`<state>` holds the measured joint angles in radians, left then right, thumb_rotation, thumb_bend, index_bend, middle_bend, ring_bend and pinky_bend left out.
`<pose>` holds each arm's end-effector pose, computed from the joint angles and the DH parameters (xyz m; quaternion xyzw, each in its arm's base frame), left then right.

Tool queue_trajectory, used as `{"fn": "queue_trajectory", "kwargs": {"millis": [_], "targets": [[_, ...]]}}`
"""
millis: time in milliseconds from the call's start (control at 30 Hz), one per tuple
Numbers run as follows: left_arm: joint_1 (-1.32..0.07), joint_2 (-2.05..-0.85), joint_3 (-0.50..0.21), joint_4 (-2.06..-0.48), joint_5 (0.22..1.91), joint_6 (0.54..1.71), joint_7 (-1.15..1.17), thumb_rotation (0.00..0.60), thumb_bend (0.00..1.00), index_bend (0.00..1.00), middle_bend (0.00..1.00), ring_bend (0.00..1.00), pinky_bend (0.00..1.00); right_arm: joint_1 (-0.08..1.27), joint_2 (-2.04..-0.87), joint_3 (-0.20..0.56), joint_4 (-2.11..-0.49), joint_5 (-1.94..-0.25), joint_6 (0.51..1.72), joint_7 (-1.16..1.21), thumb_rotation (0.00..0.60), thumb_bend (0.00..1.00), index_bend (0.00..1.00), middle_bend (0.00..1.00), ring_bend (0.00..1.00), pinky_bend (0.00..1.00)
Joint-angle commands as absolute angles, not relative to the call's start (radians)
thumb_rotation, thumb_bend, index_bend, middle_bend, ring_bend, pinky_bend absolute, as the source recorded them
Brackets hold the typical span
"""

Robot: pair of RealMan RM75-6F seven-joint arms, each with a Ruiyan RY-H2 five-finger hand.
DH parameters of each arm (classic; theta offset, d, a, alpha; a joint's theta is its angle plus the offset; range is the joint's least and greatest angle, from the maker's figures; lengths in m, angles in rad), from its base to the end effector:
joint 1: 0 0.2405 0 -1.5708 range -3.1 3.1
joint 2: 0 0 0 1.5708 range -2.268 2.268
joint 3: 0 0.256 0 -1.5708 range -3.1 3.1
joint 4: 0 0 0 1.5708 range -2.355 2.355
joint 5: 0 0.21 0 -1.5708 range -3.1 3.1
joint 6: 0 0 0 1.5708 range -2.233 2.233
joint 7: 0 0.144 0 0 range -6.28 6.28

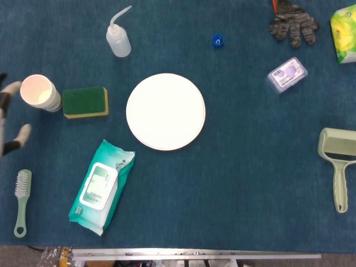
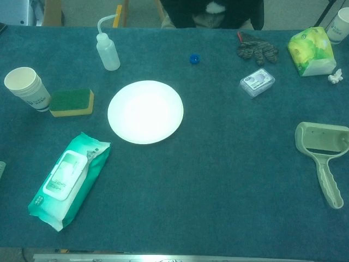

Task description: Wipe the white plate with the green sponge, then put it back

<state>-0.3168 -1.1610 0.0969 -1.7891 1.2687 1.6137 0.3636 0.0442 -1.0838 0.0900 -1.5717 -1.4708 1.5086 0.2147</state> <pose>-0.2683 0.2106 0.1393 -0.6151 -0.3384 -0.3374 0.6271 -0.3273 -0.1767 0.1856 0.5341 -0.4236 0.4365 0.5872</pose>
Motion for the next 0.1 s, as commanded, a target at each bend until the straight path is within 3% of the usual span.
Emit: {"fn": "queue_trajectory", "kwargs": {"millis": [33,100], "targets": [[-0.274,-1.144,0.098,-1.784,1.273,1.638,0.354,0.525,0.25,0.21,0.12,0.00,0.08,0.044,-1.084,0.090,-1.574,-1.469,1.506,0.210,0.600,0.39,0.39,0.39,0.24,0.45],[-0.258,-1.137,0.096,-1.783,1.276,1.637,0.356,0.525,0.25,0.21,0.11,0.00,0.08,0.044,-1.084,0.091,-1.576,-1.467,1.506,0.205,0.600,0.39,0.39,0.39,0.24,0.45]]}}
